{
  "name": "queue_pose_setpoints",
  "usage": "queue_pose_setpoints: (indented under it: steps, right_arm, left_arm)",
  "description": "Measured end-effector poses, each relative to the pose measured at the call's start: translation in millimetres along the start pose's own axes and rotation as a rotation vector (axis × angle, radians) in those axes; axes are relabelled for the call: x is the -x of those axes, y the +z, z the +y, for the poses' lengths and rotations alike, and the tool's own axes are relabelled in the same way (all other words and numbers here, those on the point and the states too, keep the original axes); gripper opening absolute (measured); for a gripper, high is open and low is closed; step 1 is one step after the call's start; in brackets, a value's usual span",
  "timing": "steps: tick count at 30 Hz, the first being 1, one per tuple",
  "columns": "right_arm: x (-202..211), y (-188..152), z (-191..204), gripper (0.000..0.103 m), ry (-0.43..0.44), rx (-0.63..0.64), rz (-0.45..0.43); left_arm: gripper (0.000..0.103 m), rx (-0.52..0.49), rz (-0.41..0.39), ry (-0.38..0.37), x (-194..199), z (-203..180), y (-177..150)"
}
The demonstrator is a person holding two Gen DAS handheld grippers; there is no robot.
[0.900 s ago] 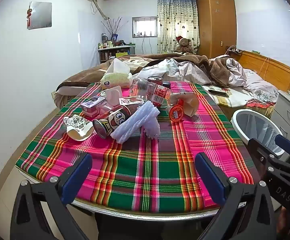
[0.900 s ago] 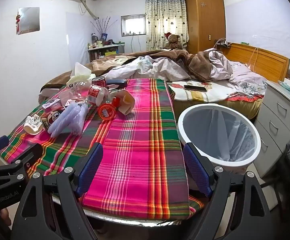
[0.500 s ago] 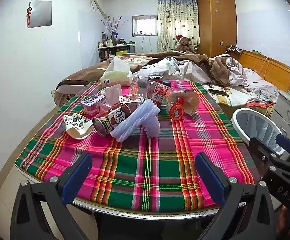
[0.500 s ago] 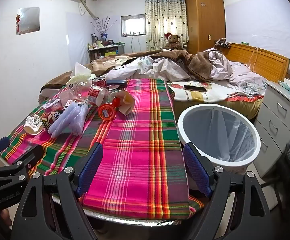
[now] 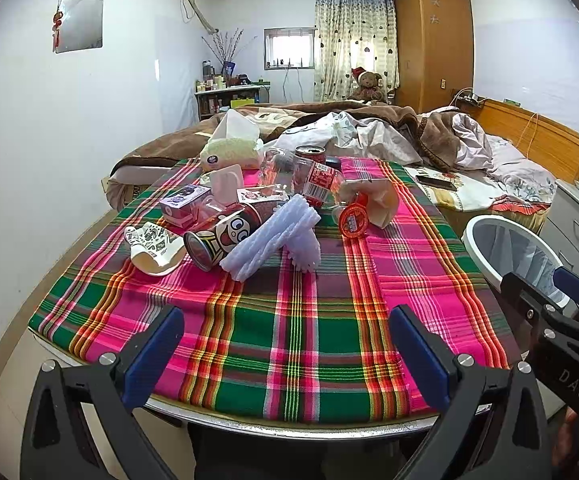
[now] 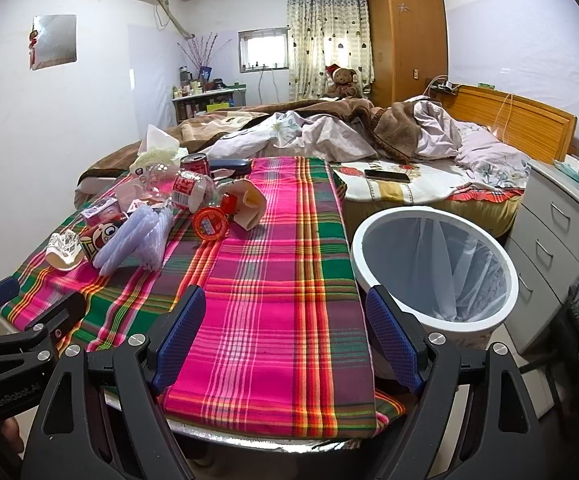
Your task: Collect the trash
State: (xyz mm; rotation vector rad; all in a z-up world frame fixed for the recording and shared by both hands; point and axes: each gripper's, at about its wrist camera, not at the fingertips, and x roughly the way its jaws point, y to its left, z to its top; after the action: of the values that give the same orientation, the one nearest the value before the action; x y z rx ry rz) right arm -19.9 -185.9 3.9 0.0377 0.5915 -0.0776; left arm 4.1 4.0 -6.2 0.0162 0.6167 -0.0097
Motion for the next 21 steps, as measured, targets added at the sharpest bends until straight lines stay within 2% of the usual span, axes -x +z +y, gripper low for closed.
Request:
queue_pose_setpoints:
  steps: [21]
  right_arm:
    - [0.3,0.3,0.0,0.084,-0.001,0.000,0.002]
  left_arm:
    - [0.103,0.002,0.003,-0.003,1.9,-1.4,0.3]
